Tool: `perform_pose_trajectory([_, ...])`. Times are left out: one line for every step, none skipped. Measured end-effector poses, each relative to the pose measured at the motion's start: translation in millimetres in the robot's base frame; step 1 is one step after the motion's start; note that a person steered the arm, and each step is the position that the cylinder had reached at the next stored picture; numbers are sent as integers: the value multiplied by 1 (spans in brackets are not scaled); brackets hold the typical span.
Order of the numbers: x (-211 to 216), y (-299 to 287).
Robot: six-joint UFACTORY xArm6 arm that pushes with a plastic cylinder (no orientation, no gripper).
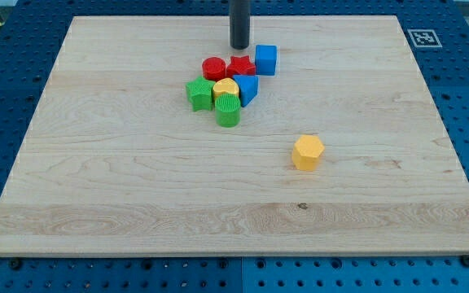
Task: Move the blue cube slightly to the right of the red star
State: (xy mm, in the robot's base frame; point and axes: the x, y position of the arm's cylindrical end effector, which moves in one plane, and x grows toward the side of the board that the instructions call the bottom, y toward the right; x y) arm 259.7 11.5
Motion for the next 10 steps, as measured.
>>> perform_pose_trajectory([5,26])
perform_pose_trajectory([16,41])
perform_pose_trajectory([19,41])
perform_pose_trajectory([19,29])
perform_pose_trajectory([22,20])
perform_pose_trajectory([32,20])
perform_pose_trajectory([38,21])
perform_pose_trajectory([31,21])
perform_pose_trajectory([22,25])
perform_pose_trajectory([25,26])
